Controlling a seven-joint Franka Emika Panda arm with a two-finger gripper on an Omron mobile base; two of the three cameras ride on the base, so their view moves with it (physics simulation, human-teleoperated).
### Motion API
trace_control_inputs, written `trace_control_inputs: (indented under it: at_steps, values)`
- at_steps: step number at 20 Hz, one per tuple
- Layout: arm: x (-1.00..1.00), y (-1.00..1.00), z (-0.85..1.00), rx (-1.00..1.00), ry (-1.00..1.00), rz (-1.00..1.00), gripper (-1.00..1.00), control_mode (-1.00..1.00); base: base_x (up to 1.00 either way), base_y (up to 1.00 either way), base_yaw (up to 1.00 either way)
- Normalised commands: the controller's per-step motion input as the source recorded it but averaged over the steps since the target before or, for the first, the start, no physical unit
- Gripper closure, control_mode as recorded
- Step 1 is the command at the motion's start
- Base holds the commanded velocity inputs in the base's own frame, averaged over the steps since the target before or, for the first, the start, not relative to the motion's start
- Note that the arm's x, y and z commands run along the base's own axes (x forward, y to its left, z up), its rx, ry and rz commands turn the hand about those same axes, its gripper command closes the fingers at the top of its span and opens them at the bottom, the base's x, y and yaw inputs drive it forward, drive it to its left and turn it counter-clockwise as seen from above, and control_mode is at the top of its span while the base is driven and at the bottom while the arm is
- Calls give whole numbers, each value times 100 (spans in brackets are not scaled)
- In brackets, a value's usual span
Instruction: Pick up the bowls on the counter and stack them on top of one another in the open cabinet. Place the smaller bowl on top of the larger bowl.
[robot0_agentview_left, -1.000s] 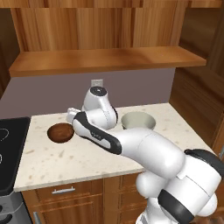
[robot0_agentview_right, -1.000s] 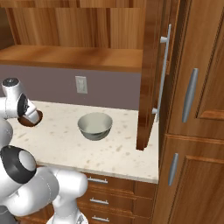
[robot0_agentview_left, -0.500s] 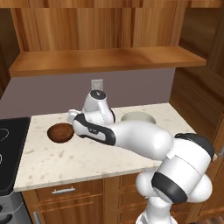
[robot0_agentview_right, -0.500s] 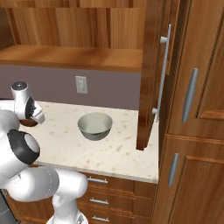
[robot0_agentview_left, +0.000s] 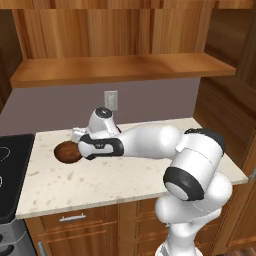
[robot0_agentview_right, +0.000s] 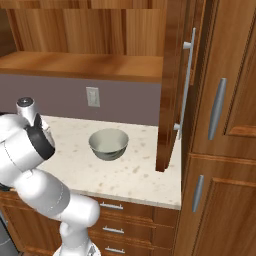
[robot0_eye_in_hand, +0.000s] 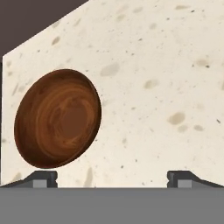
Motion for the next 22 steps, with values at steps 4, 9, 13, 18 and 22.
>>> trace_control_inputs:
  at_steps: [4, 9, 13, 18, 22]
  values:
    - [3, 8, -4, -2, 0, 0, -100, -100, 0, 0, 0]
    - [12, 3, -3, 0, 0, 0, -100, -100, 0, 0, 0]
    - [34, 13, -17, -2, 0, 0, -100, -100, 0, 0, 0]
    - [27, 14, -25, -2, 0, 0, -100, -100, 0, 0, 0]
    - [34, 34, -27, 0, 0, 0, -100, -100, 0, 0, 0]
